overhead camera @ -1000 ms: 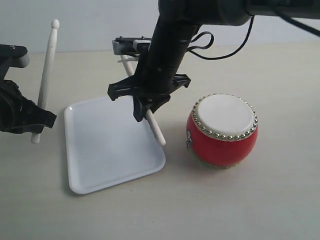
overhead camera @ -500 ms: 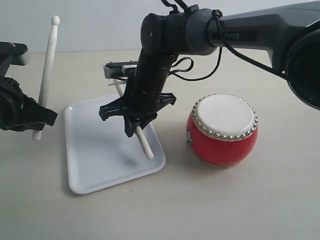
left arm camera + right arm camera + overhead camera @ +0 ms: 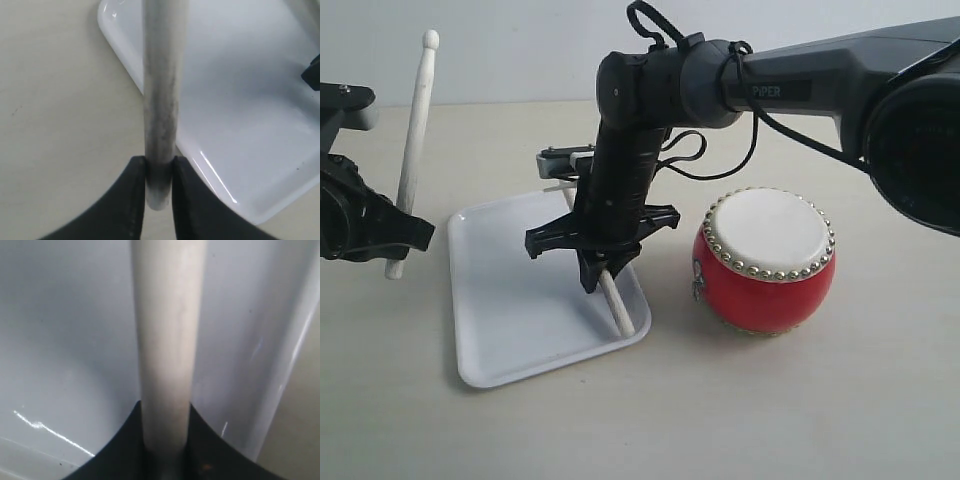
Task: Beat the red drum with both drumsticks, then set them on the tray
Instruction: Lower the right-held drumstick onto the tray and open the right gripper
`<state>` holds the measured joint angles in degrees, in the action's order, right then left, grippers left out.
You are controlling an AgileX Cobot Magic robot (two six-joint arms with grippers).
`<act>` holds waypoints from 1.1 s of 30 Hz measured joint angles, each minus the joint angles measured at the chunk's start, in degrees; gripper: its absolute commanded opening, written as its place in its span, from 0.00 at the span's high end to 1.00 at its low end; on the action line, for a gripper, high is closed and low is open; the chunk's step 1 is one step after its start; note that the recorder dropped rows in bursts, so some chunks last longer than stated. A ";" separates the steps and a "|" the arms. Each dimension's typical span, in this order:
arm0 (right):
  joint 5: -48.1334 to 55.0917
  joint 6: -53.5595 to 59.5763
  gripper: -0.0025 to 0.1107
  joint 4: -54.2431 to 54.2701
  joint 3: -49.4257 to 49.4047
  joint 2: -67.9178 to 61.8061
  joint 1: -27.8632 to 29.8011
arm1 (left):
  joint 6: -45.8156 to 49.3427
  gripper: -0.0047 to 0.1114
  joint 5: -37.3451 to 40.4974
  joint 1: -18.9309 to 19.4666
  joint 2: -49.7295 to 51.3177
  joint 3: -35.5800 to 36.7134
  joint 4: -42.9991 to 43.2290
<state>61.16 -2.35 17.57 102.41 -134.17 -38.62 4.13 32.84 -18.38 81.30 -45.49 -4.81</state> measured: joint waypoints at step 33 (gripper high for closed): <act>0.72 -4.75 0.62 -0.79 0.00 0.00 0.00 | 0.00 0.96 0.00 0.00 0.00 0.00 0.00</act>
<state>61.89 -7.09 16.78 102.41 -134.17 -38.62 4.13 32.84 -18.38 81.30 -45.49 -4.81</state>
